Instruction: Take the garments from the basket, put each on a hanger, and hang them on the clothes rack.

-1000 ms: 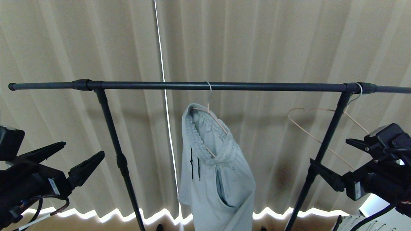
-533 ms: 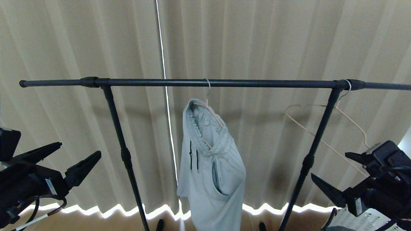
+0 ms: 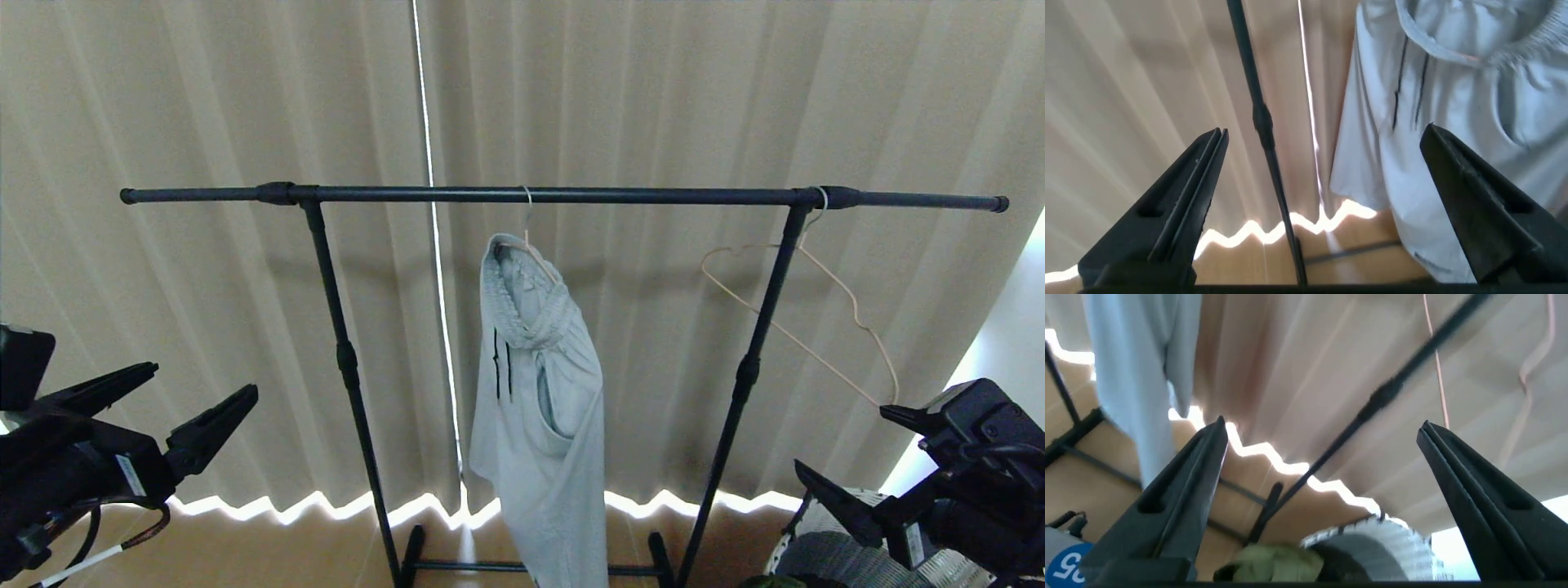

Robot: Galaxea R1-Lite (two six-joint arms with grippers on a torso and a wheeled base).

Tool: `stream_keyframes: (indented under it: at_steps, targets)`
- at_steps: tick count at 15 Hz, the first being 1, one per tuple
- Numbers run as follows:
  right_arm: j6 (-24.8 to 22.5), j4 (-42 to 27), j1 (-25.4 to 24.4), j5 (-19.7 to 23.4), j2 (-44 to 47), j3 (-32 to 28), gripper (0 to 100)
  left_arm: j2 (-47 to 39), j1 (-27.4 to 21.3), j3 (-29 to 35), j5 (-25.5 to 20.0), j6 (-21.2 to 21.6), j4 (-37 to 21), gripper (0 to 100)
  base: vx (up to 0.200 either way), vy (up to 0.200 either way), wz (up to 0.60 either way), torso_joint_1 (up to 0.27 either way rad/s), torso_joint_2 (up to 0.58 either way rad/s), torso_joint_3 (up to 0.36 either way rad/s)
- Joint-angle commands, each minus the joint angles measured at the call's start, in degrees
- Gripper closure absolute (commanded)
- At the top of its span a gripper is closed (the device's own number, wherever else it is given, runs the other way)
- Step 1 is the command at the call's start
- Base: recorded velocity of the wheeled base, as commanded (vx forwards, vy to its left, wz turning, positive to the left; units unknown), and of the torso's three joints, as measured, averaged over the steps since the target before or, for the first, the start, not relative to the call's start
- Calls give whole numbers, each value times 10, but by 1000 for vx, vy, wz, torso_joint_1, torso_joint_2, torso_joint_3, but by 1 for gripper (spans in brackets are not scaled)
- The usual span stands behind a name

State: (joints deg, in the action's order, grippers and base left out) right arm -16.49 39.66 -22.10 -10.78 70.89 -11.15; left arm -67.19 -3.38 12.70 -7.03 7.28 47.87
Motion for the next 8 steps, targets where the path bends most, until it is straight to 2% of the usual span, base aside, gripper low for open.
stream_keyframes:
  at_steps: [1, 5, 8]
  targets:
    - [0, 0, 0, 0, -5, 6, 0, -1, -1, 0, 0, 0, -1, 0, 0, 0, 0, 0, 0, 0]
    - [-1, 0, 2, -4, -5, 6, 0, -5, -1, -5, -1, 0, -1, 0, 0, 0, 0, 0, 0, 0]
    - [-2, 0, 2, -10, -6, 7, 0, -5, -2, -7, 0, 0, 0, 0, 0, 0, 0, -146, 303, 159]
